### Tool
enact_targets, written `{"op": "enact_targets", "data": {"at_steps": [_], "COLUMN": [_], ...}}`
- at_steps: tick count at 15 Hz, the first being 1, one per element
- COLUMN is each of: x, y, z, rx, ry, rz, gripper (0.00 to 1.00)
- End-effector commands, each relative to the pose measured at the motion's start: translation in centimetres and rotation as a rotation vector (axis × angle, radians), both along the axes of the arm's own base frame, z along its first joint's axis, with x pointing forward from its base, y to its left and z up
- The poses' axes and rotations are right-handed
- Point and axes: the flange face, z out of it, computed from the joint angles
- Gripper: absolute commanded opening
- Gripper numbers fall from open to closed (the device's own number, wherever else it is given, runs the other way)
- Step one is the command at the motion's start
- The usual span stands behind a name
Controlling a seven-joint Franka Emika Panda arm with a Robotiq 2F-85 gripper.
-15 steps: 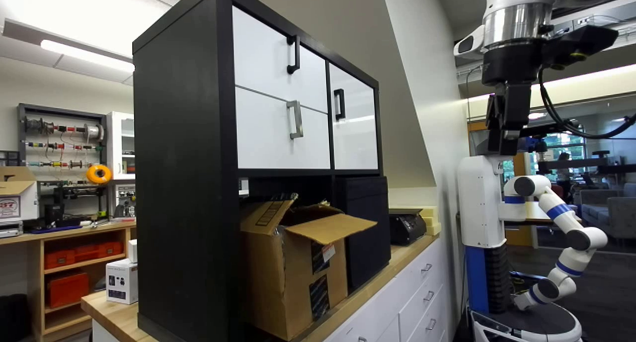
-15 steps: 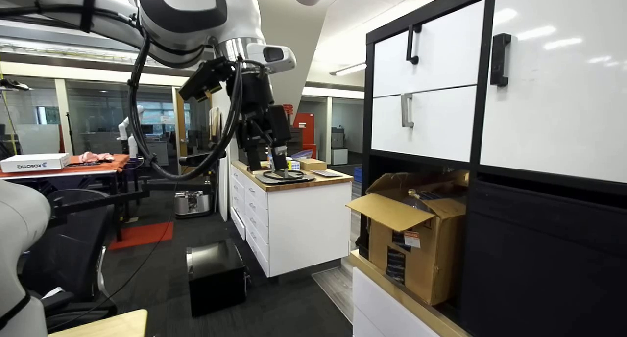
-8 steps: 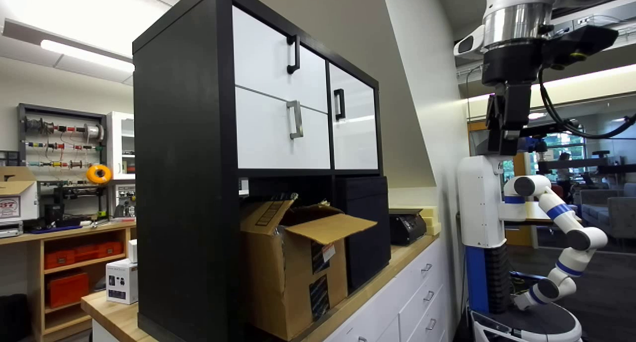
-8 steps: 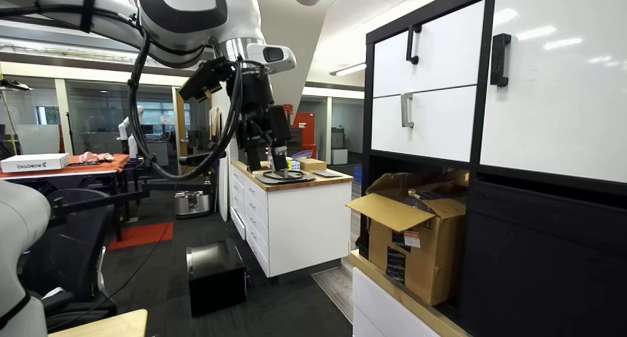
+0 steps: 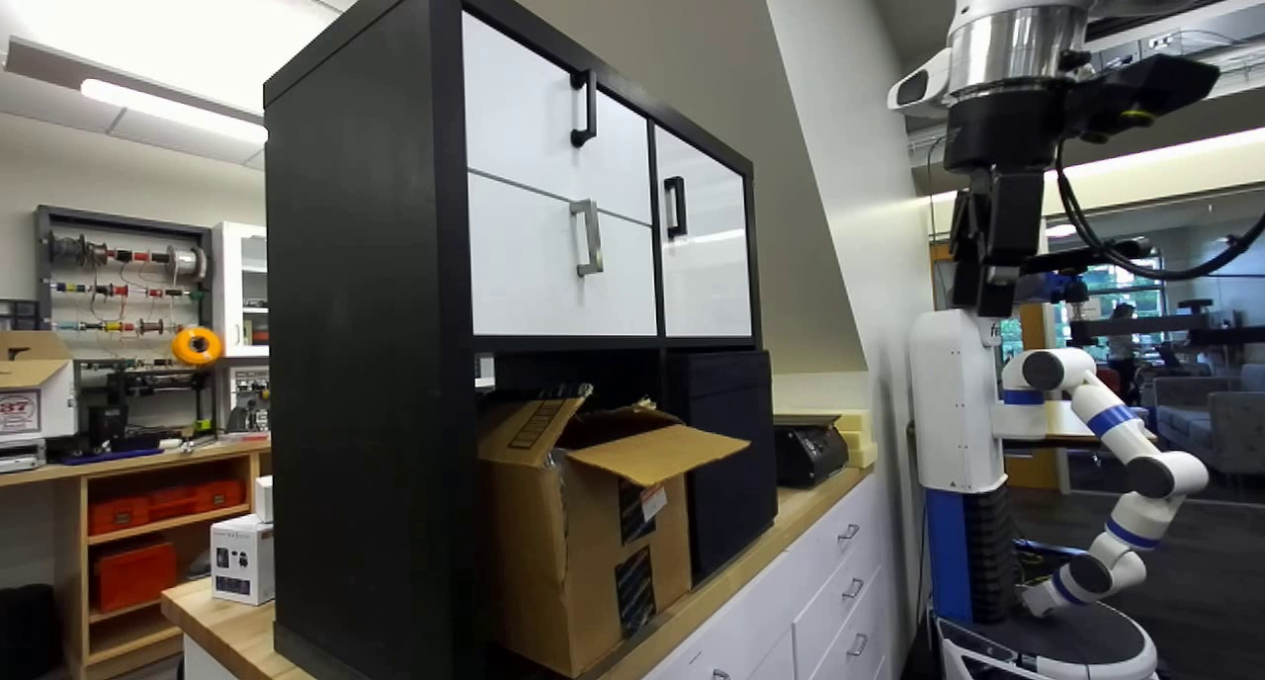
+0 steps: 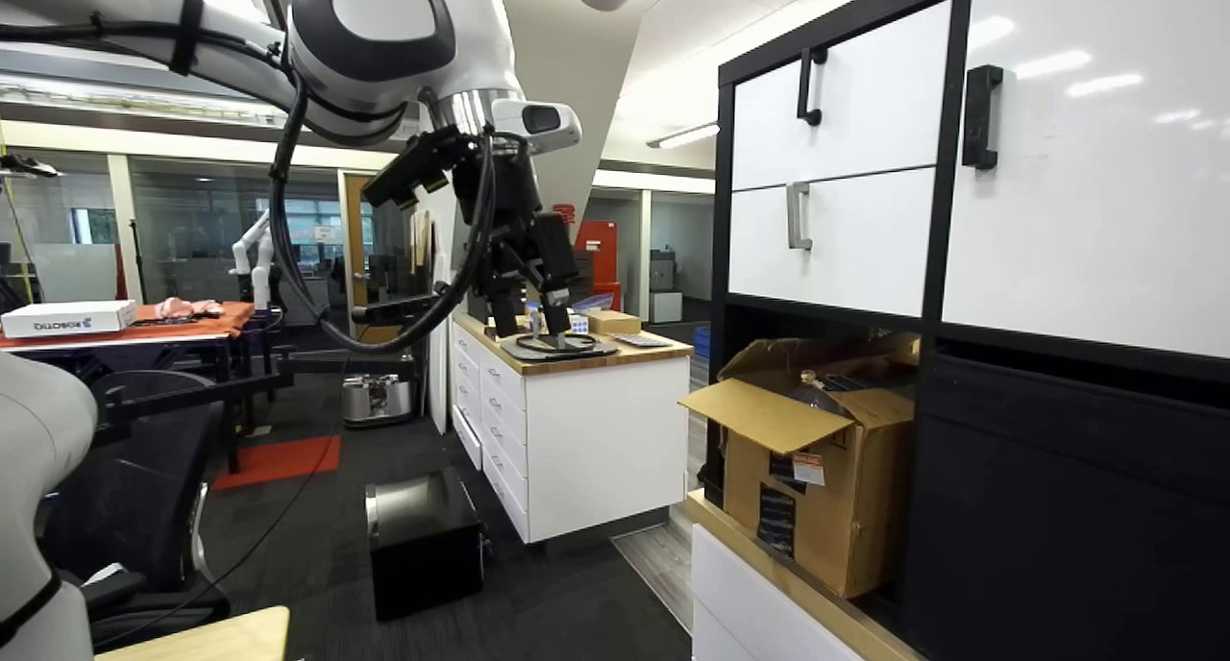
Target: Pull out the box from the shelf
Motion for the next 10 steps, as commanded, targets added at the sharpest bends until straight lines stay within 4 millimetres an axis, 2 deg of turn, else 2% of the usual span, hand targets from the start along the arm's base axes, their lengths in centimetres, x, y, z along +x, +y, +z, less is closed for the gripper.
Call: {"op": "enact_targets", "data": {"at_steps": [1, 10], "x": [2.9, 10.5], "y": [1.9, 5.2], "z": [-1.3, -5.1], "rx": [-0.008, 0.013], "ry": [0.009, 0.043], "rz": [0.009, 0.111], "gripper": [1.00, 1.00]}}
